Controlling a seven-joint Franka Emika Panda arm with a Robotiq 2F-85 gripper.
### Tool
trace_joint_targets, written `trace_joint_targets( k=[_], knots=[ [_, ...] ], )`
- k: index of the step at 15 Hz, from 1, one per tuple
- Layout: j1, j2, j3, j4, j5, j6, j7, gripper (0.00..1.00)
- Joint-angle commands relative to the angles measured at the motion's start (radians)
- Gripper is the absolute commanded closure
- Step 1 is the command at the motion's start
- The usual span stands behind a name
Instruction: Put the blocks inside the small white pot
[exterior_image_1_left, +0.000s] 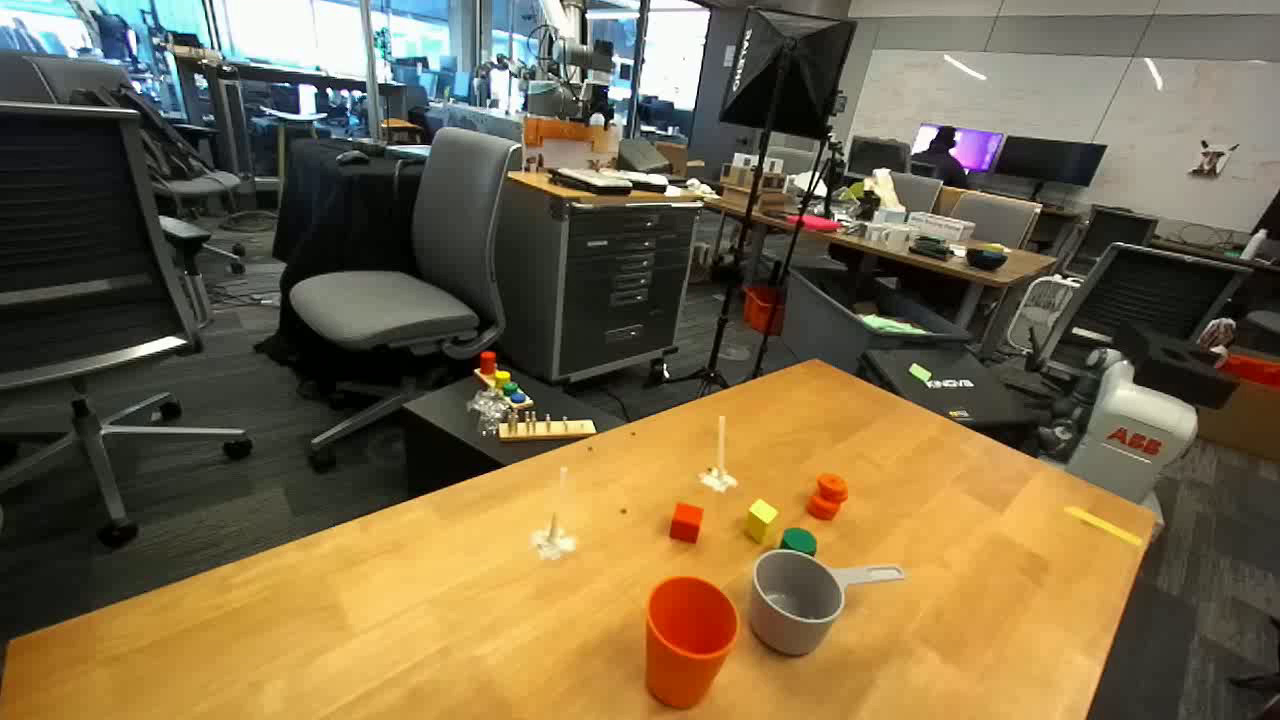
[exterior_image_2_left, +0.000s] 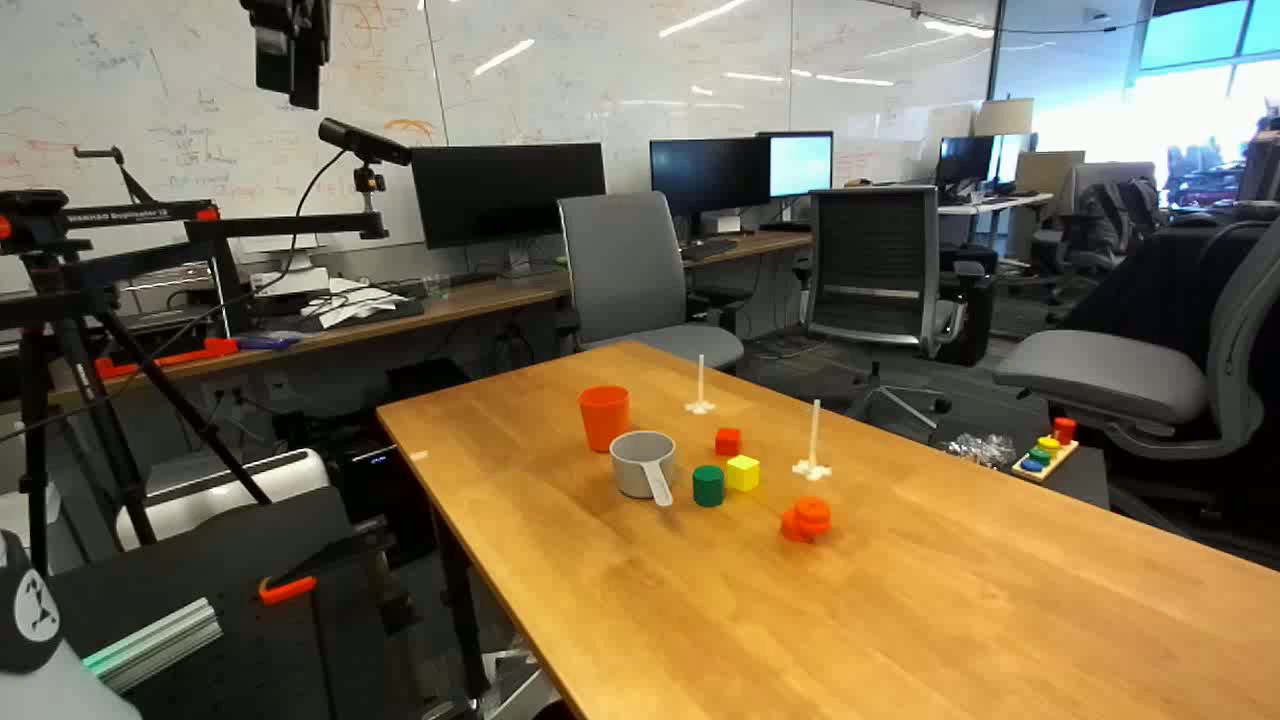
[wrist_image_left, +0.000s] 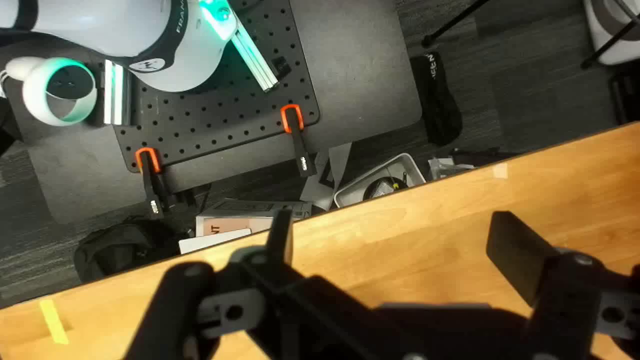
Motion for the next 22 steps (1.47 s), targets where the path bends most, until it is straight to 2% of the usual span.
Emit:
trace_joint_targets(
  k=[1,6,7,10,14,17,18,19,22],
  knots=[
    [-0.013,-0.002,0.008,0.003,0.004,-0.002,-0.006,0.0],
    [-0.013,-0.005,0.009,0.008,0.005,-0.002,-0.007,0.0],
    [-0.03,0.026,0.002,0.031,-0.02,0.003,-0.014,0.0],
    [-0.124,0.153,-0.045,0.077,-0.101,0.102,-0.019,0.0],
    [-0.212,0.37,-0.091,0.16,-0.165,0.21,0.055,0.0],
    [-0.296,0.557,-0.077,0.252,-0.154,0.212,0.129,0.0],
    [-0.306,0.623,-0.06,0.298,-0.172,0.202,0.168,0.0],
    [-0.229,0.491,-0.14,0.178,-0.157,0.235,0.094,0.0],
    [-0.228,0.622,-0.15,0.256,-0.162,0.234,0.133,0.0]
  ],
)
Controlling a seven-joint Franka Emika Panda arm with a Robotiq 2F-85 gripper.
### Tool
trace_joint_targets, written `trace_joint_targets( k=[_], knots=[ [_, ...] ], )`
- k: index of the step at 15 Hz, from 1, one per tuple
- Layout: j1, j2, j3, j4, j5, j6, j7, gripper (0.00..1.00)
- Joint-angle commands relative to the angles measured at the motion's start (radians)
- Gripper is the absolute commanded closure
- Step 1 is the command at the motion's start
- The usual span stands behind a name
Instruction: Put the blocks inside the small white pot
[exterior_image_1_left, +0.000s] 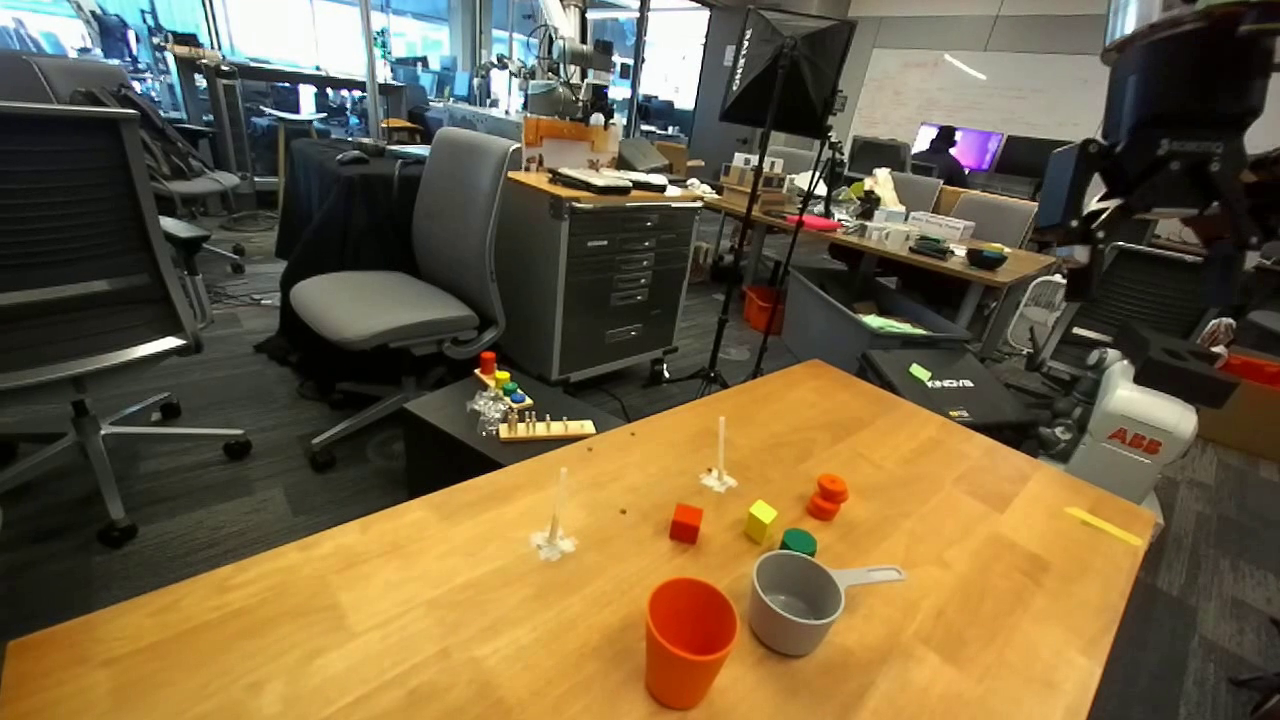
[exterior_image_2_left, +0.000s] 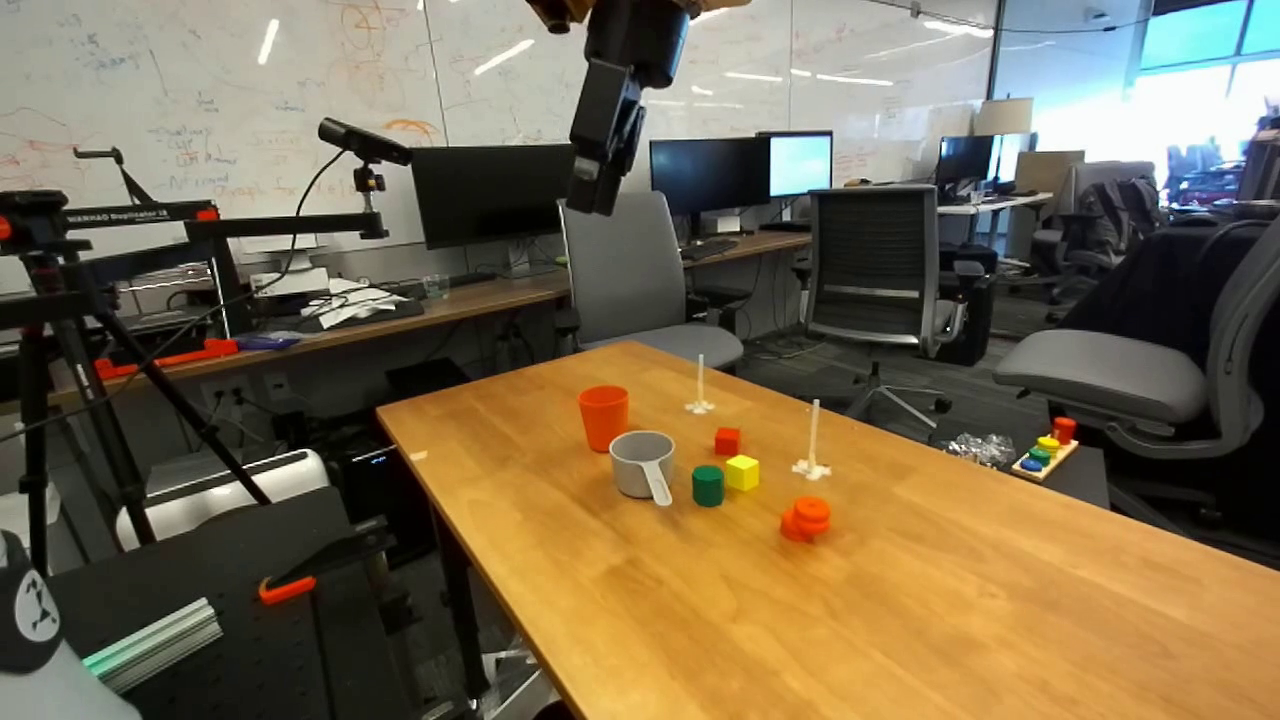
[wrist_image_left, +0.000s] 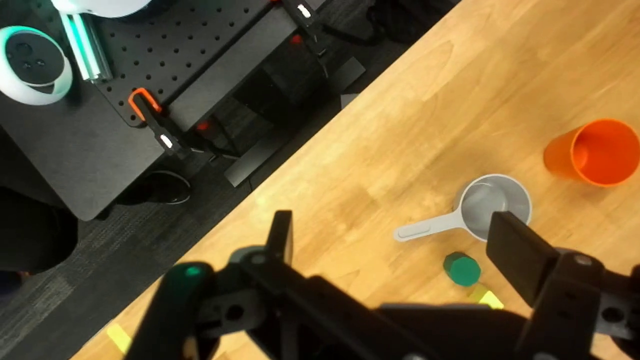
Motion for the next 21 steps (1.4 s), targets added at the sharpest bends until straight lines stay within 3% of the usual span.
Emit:
trace_joint_targets(
  k=[1,2,6,16,17,21],
  knots=[
    [0.072,0.014,-0.066,0.011,-0.008,-0.001,0.01,0.0],
    [0.082,0.026,-0.066,0.014,-0.041,0.029,0.02,0.0],
    [0.125,0.275,-0.112,0.165,-0.03,0.082,0.058,0.0],
    [0.257,0.809,-0.202,0.66,0.031,-0.007,0.211,0.0],
    [0.254,0.709,-0.207,0.514,0.015,0.075,0.154,0.0],
    [0.261,0.744,-0.212,0.535,0.017,0.076,0.157,0.0]
  ],
)
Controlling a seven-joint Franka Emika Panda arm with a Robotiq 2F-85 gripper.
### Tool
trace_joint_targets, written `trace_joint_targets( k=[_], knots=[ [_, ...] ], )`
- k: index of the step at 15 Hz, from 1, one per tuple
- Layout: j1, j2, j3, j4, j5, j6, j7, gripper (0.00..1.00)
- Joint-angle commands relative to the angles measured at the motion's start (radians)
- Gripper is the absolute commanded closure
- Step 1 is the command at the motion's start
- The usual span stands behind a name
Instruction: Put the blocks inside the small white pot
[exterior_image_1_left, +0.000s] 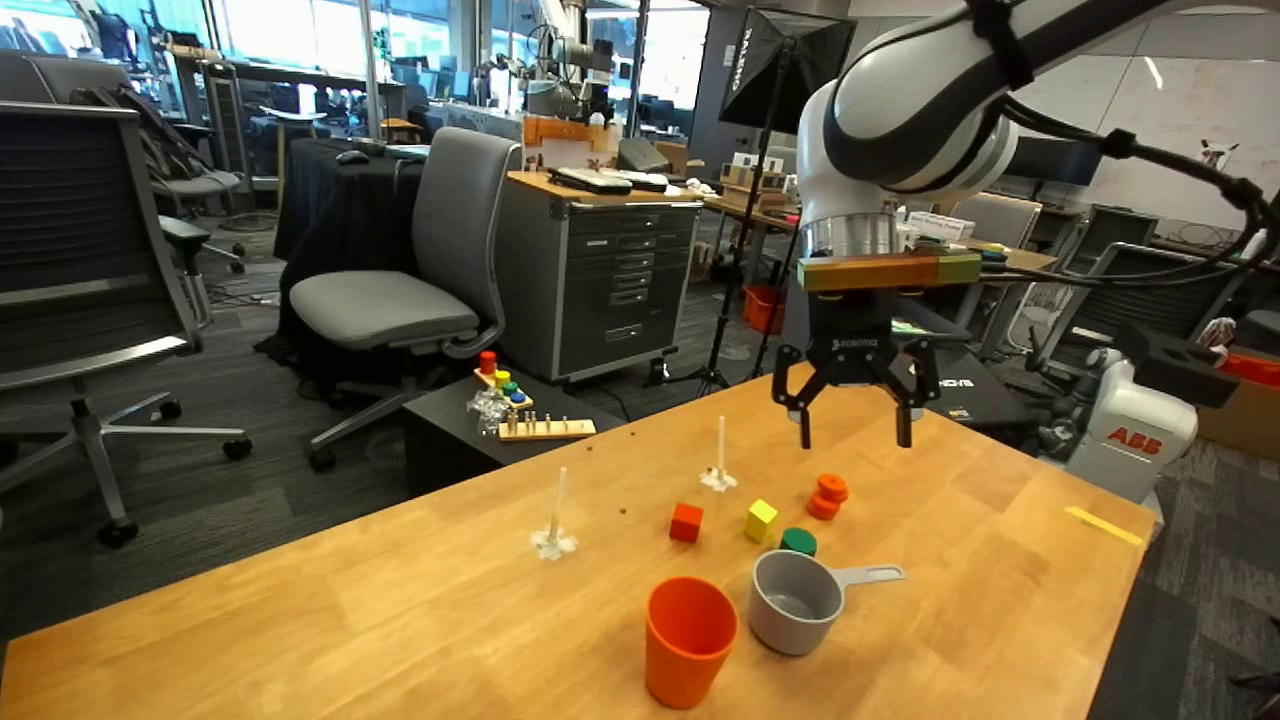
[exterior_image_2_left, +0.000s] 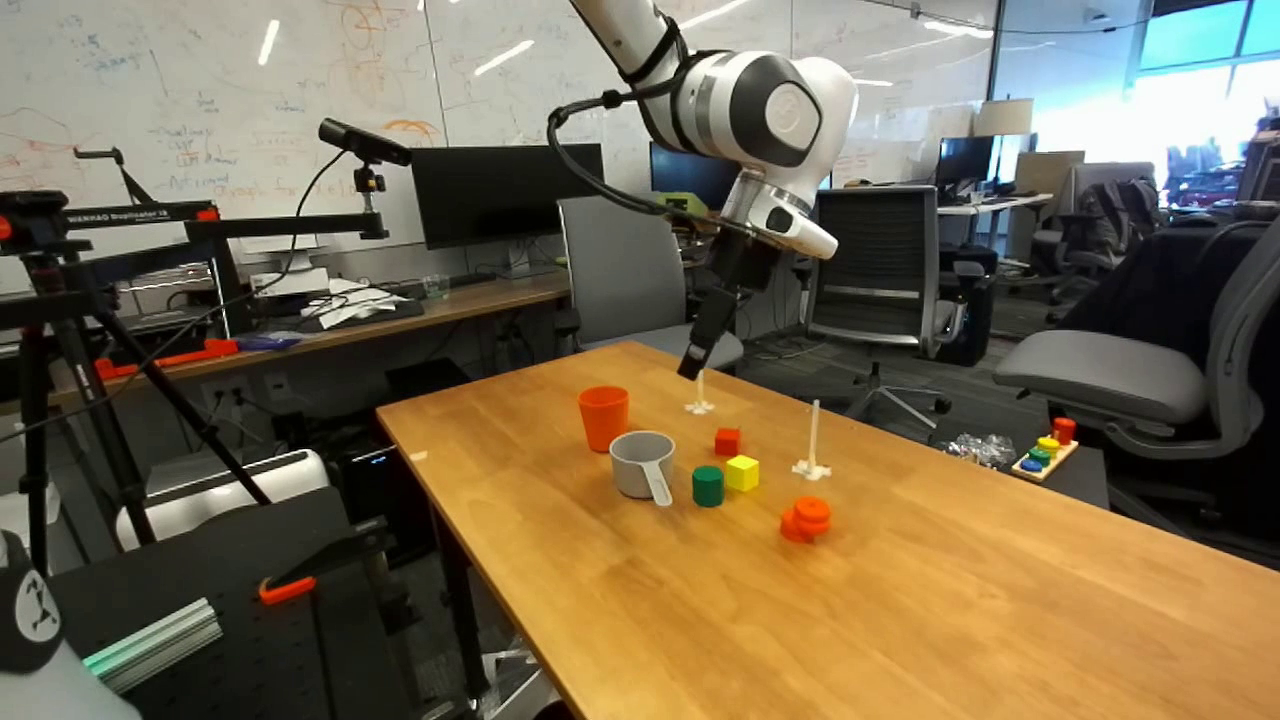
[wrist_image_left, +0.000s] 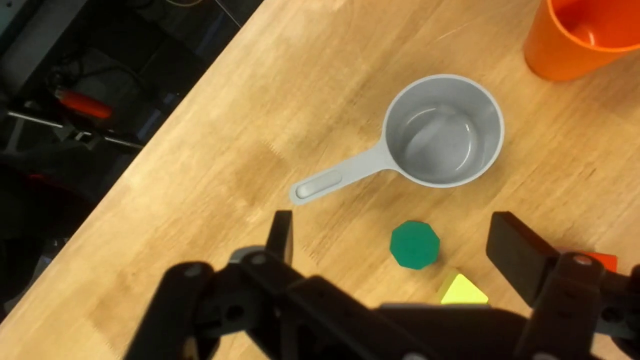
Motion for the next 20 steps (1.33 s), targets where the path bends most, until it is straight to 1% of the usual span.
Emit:
trace_joint_targets(
  k=[1,6,12,16,20],
  knots=[
    [0.011,0.012,-0.023,0.012,0.033,0.003,-0.023,0.0],
    [0.012,0.143,-0.041,0.12,0.053,-0.022,0.004,0.0],
    [0.011,0.283,-0.063,0.209,0.056,-0.036,0.028,0.0],
    [0.005,0.343,-0.068,0.255,0.062,-0.029,0.034,0.0],
    [0.018,0.36,-0.063,0.304,0.059,0.003,0.034,0.0]
  ],
)
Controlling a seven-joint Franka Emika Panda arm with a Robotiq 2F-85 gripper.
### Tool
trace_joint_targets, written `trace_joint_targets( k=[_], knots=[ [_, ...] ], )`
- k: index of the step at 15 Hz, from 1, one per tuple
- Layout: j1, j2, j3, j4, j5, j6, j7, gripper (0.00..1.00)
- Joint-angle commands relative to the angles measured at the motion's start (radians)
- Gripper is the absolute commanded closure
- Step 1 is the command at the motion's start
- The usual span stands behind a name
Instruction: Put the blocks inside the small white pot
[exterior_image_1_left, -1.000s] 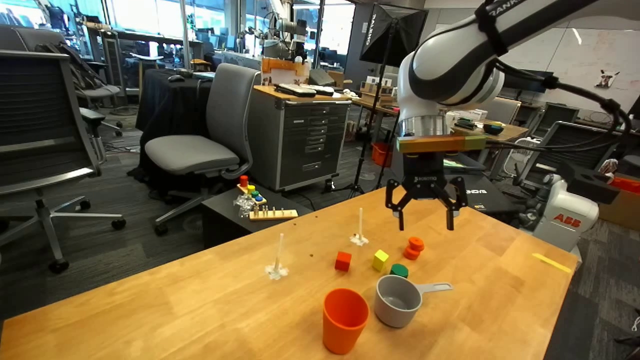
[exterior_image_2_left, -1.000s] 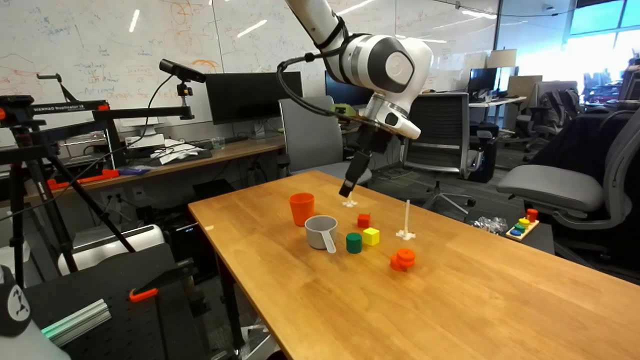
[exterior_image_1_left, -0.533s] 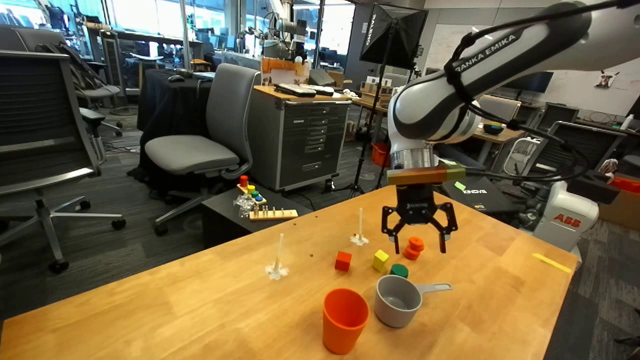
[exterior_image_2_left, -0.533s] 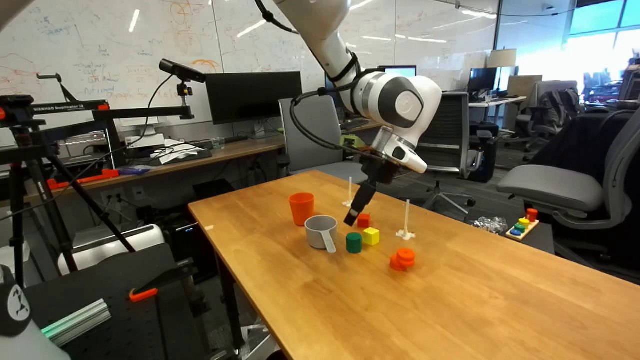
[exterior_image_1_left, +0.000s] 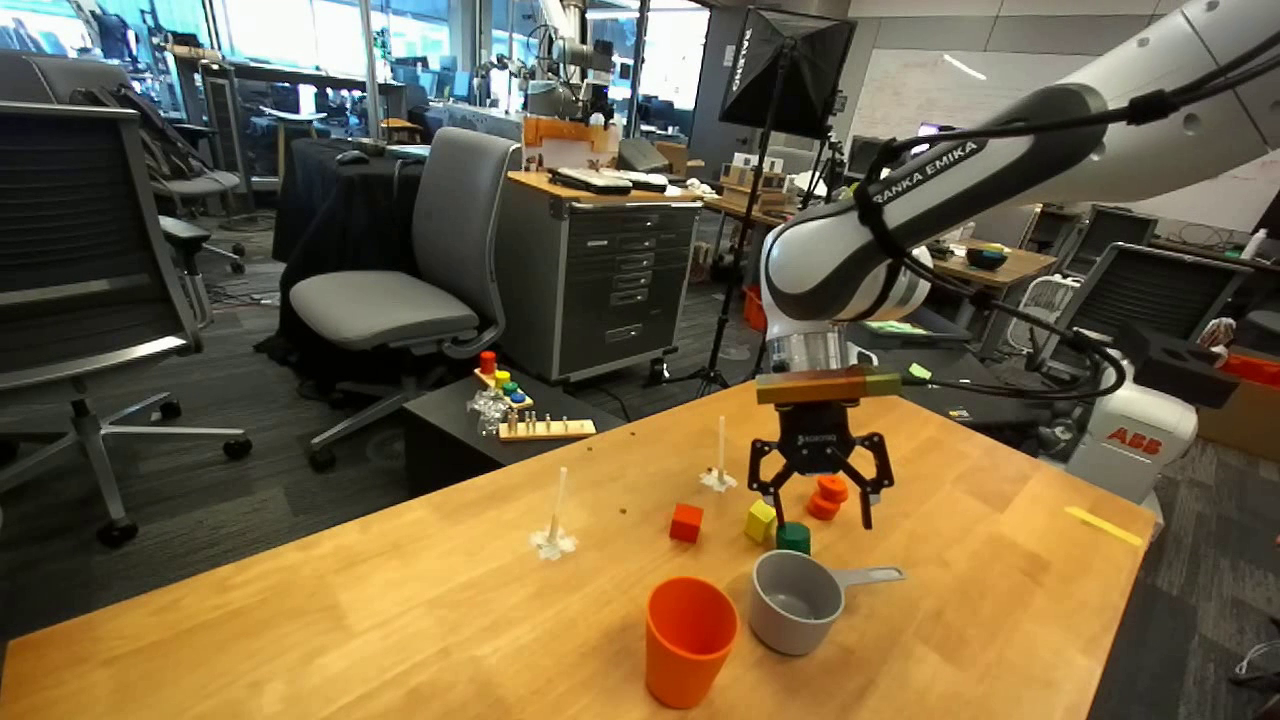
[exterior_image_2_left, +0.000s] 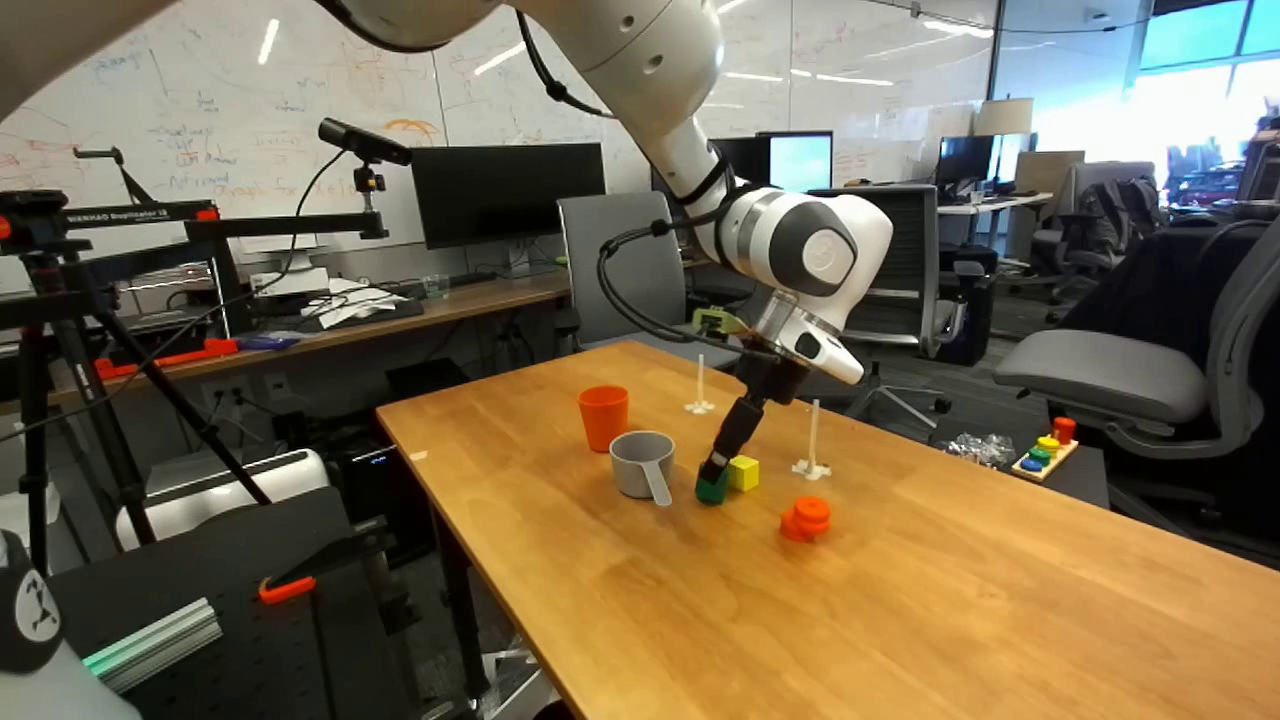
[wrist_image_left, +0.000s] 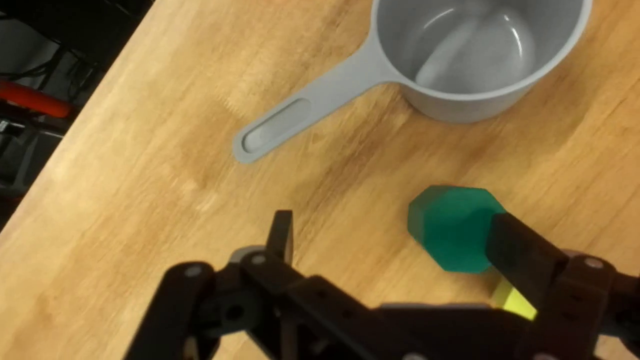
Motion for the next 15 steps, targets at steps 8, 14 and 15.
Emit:
trace_joint_targets(
  k=[8,14,15],
  knots=[
    [0.035,0.032,0.013,0.129,0.057,-0.003,0.016,0.0],
    [0.019,0.041,0.014,0.093,0.107,0.0,0.016,0.0],
    [0.016,0.04,0.014,0.09,0.111,0.001,0.015,0.0]
  ],
)
